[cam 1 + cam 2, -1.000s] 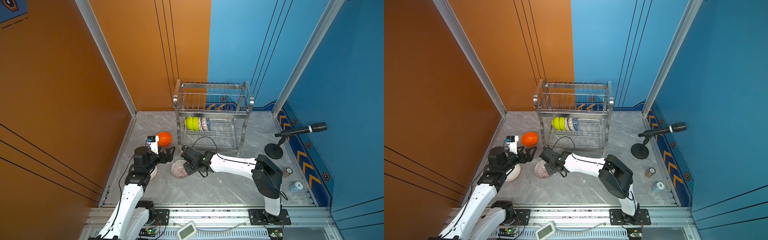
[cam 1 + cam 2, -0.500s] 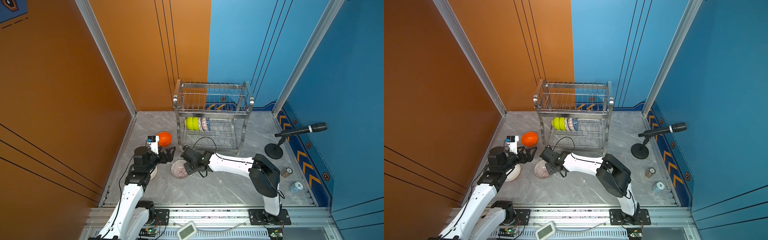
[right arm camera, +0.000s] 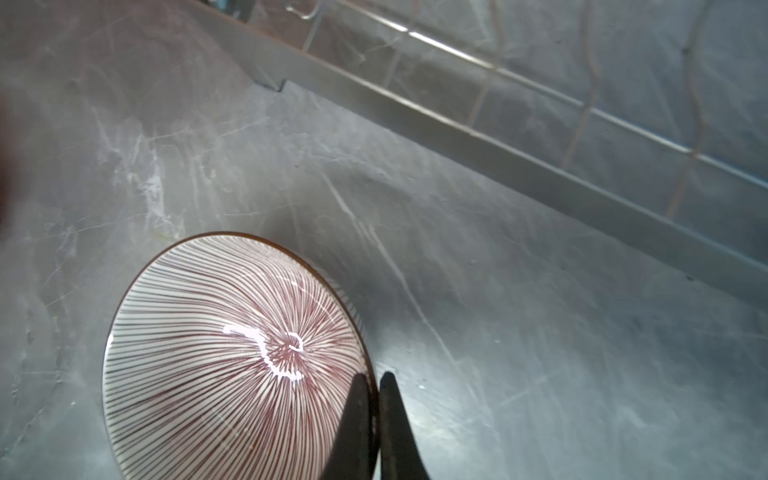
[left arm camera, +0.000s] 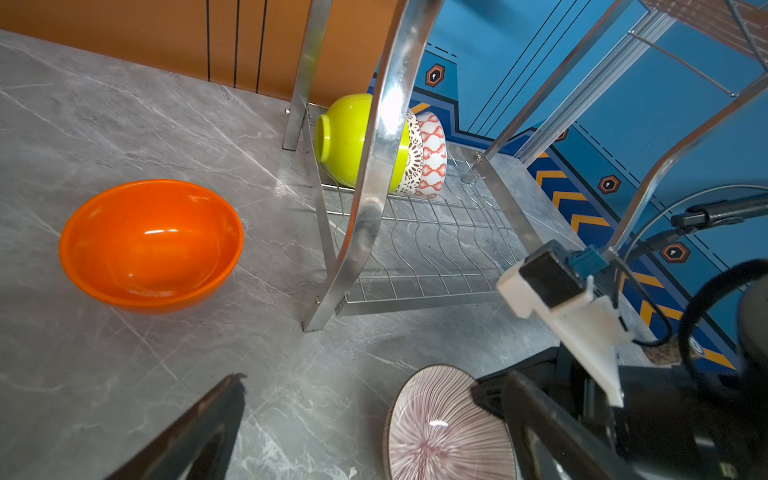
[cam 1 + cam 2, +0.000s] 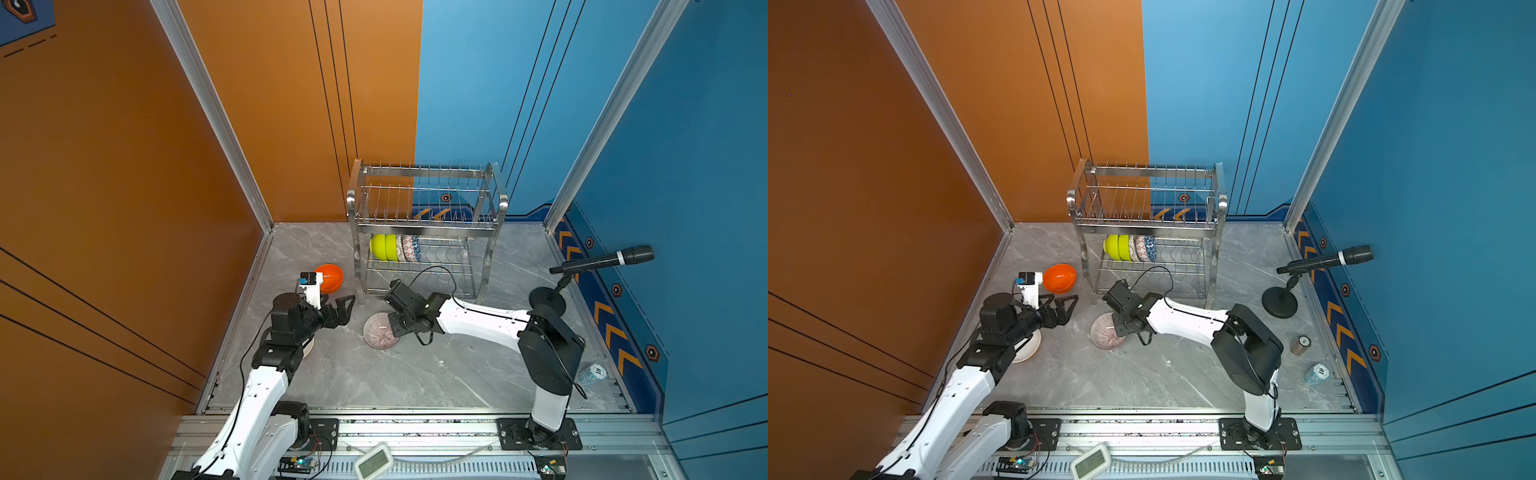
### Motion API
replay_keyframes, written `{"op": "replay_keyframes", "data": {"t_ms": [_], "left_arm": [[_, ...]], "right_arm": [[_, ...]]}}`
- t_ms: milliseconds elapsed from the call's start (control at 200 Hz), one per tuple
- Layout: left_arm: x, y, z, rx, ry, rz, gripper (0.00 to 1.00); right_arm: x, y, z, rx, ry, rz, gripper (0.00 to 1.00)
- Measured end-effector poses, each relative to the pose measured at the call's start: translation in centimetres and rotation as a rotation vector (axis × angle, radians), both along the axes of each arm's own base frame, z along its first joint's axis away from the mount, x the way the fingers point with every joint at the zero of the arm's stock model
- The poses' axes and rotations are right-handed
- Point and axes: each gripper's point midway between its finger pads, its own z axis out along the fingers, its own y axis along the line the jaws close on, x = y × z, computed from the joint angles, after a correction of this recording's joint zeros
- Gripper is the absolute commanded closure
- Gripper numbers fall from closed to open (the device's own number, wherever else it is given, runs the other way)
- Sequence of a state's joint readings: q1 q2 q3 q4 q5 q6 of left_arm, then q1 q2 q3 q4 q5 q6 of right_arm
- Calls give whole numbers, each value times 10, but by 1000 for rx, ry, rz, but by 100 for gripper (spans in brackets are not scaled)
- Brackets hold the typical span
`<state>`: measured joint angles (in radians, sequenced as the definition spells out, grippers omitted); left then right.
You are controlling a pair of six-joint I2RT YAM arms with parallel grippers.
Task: Load bowls into a dish rack
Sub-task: Move the bowl to the center of the table.
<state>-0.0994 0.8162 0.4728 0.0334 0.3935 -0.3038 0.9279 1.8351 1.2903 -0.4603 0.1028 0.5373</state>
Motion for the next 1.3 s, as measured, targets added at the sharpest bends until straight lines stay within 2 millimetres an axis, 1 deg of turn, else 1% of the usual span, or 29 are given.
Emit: {"op": "replay_keyframes", "data": {"t_ms": [155,310,421,571,631,676,731,806,886,951,1021,1117,1202,1297], "left_arm": [[-6,-18,-1,8,0,-64,2],[-15,-41,-4,30,-5,-154,2],[-22,-54,-7,48,-8,-209,2],[-28,-65,-7,68,-21,-259,2],[-30,-69,-7,76,-28,-275,2],[-31,-70,-7,80,-31,-284,2],[-31,-71,-7,86,-35,-288,2],[-29,-68,-7,102,-44,-270,2],[-26,-59,-4,127,-63,-223,2],[-21,-48,0,143,-81,-169,2],[-16,-33,6,154,-98,-102,2],[-9,-15,9,162,-106,-24,2],[-4,-3,8,163,-96,27,3],[0,8,7,154,-81,71,2]], "right_arm": [[5,-38,-1,-25,-9,-69,96],[6,-68,-1,-32,-11,-120,90],[9,-83,-2,-56,-18,-150,80],[10,-94,-2,-109,-32,-134,64],[10,-97,2,-131,-44,-117,58],[10,-99,9,-138,-60,-104,55],[10,-100,21,-133,-85,-85,51],[10,-97,42,-108,-133,-55,48],[7,-92,62,-83,-180,-15,44],[0,-84,72,-74,-208,33,42],[-8,-74,77,-74,-225,88,40],[-18,-62,77,-78,-229,158,39],[-25,-51,79,-86,-231,212,38],[-28,-36,79,-101,-233,262,37]]}}
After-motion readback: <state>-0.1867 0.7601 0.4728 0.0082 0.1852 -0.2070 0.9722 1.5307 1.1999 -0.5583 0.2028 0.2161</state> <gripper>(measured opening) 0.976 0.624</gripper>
